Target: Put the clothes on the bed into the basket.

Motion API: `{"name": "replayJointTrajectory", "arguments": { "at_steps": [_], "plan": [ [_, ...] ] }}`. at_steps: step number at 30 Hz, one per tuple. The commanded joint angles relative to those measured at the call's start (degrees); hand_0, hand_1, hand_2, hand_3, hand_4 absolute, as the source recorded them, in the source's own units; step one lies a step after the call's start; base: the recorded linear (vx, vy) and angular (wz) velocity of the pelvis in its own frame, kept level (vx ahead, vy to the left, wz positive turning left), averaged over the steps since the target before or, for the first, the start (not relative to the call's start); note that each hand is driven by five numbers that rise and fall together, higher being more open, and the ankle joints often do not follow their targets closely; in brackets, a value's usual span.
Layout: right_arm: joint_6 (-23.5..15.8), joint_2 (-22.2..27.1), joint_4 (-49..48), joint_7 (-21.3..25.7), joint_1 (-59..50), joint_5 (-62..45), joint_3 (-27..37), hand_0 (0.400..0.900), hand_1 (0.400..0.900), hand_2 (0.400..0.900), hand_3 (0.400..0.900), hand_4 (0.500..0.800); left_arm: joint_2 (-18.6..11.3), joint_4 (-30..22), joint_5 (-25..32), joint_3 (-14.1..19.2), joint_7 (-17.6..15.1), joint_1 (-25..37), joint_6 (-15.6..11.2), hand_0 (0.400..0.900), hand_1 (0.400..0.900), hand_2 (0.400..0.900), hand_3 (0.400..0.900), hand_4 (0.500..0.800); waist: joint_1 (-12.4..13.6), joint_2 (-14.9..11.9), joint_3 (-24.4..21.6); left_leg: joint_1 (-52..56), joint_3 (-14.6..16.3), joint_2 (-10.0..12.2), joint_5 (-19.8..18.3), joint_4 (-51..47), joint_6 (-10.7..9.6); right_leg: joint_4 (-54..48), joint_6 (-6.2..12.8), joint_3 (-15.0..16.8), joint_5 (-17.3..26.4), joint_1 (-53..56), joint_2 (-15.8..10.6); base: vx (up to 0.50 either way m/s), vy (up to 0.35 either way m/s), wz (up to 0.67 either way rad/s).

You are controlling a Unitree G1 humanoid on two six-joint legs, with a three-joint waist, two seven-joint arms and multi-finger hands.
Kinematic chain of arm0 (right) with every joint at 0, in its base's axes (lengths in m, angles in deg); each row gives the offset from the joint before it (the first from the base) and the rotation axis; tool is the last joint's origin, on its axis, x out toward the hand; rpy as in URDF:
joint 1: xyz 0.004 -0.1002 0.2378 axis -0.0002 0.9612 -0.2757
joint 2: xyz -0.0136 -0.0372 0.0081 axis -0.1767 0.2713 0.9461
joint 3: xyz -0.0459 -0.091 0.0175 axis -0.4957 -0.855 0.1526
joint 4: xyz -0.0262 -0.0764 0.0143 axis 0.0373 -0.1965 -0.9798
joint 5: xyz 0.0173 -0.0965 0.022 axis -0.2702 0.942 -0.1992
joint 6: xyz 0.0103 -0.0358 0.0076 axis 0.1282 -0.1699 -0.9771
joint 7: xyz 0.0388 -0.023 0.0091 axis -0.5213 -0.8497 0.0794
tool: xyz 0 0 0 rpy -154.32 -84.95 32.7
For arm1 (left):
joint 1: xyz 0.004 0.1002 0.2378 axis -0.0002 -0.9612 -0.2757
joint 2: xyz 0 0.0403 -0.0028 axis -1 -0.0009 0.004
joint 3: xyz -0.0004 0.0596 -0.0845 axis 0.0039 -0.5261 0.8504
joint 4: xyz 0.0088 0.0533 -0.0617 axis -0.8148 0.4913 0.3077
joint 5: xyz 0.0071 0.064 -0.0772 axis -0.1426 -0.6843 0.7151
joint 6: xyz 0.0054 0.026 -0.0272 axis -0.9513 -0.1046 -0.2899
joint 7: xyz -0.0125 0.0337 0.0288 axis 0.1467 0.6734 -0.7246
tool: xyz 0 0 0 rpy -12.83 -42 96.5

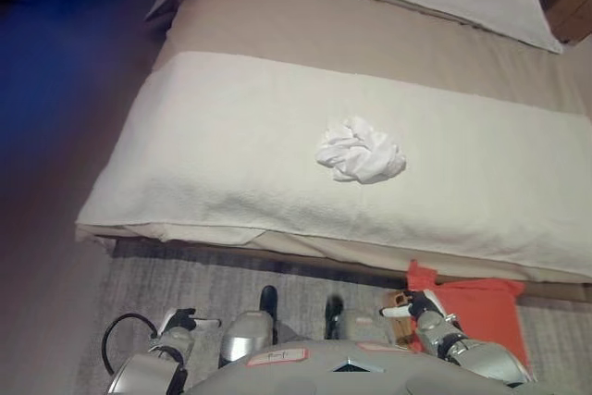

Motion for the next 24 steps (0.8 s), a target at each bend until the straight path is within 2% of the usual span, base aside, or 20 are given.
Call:
{"name": "replayJointTrajectory", "arguments": {
  "at_steps": [1, 3, 4, 6, 9, 15, 24],
  "plan": [
    [1.32, 4.92, -0.1, 3.29, -1.57, 4.44, -1.09, 0.9, 0.9, 0.9, 0.9, 0.8, -1.9, 1.01, -3.18, 0.92, -0.45, -1.15, -0.08, 0.9, 0.9, 0.9, 0.9, 0.8, -0.66, -1.24, 2.72, 2.96, -1.11, -0.78, -1.38, -0.13, -8.38, -0.51, -0.62, 1.63, 9.63, -4.87, -0.33, 0.37, -0.098, 0.62],
    [1.07, 5.74, -0.95, 4.05, -3.26, 5.62, -1.6, 0.9, 0.9, 0.9, 0.9, 0.8, -1.42, 1.24, -3.06, 1.31, -0.78, -2.0, -0.27, 0.9, 0.9, 0.9, 0.9, 0.8, -0.59, -1.51, 3.0, 4.4, -2.16, -1.46, -2.54, -0.13, -8.42, -0.06, -0.38, 1.83, 10.58, -4.23, -0.9, 0.26, -0.129, 0.38],
    [1.04, 6.42, -1.54, 3.8, -5.17, 6.17, -2.05, 0.9, 0.9, 0.9, 0.9, 0.8, -1.03, 1.45, -2.76, 1.87, -1.18, -2.75, -0.38, 0.9, 0.9, 0.9, 0.9, 0.8, 0.1, -1.73, 3.11, 4.77, -2.6, -1.8, -3.29, -0.13, -8.36, -0.11, -0.38, 0.74, 11.31, -3.95, -1.62, 0.23, -0.172, 0.31],
    [1.05, 8.62, -2.23, 4.48, -9.21, 7.29, -3.15, 0.9, 0.9, 0.9, 0.9, 0.8, -0.33, 2.09, -2.38, 2.09, -1.53, -3.6, -0.39, 0.9, 0.9, 0.9, 0.9, 0.8, 0.56, -1.31, 2.19, 4.51, -3.33, -1.35, -3.78, -0.13, -8.78, -0.14, -0.7, 0.24, 11.61, -3.39, -1.68, 0.21, -0.163, 0.39],
    [0.97, 11.79, -5.92, 5.69, -15.81, 7.01, -4.19, 0.9, 0.9, 0.9, 0.9, 0.8, 1.14, 1.43, -0.15, 1.91, -2.82, -4.88, -0.76, 0.9, 0.9, 0.9, 0.9, 0.8, 1.17, -0.03, 1.97, 3.1, -4.35, -0.41, -3.12, -0.08, -9.44, 0.63, -1.19, -1.11, 11.31, -4.12, -1.75, 0.11, -0.127, 0.37],
    [1.05, 15.92, -12.22, 6.32, -33.62, 8.54, -12.25, 0.9, 0.9, 0.9, 0.9, 0.8, 2.75, 1.42, 3.12, -1.05, -4.4, -3.29, -0.9, 0.9, 0.9, 0.9, 0.9, 0.8, 2.48, 1.27, 4.45, -4.68, -5.08, 1.02, -0.58, -0.13, -10.89, -1.98, -1.77, -2.77, 12.1, -7.81, -1.59, -0.05, -0.068, 0.09],
    [2.63, 17.29, 0.19, 4.69, -51.36, 7.43, -17.1, 0.9, 0.9, 0.9, 0.9, 0.8, 3.75, 0.13, 6.9, -4.53, -4.93, -1.53, -1.53, 0.9, 0.9, 0.9, 0.9, 0.8, 5.5, 3.17, 8.25, -12.28, -6.59, 0.58, 2.19, -0.13, -12.0, -2.57, -2.13, -4.12, 12.75, -12.11, -2.32, -0.05, -0.027, 0.18]
  ]
}}
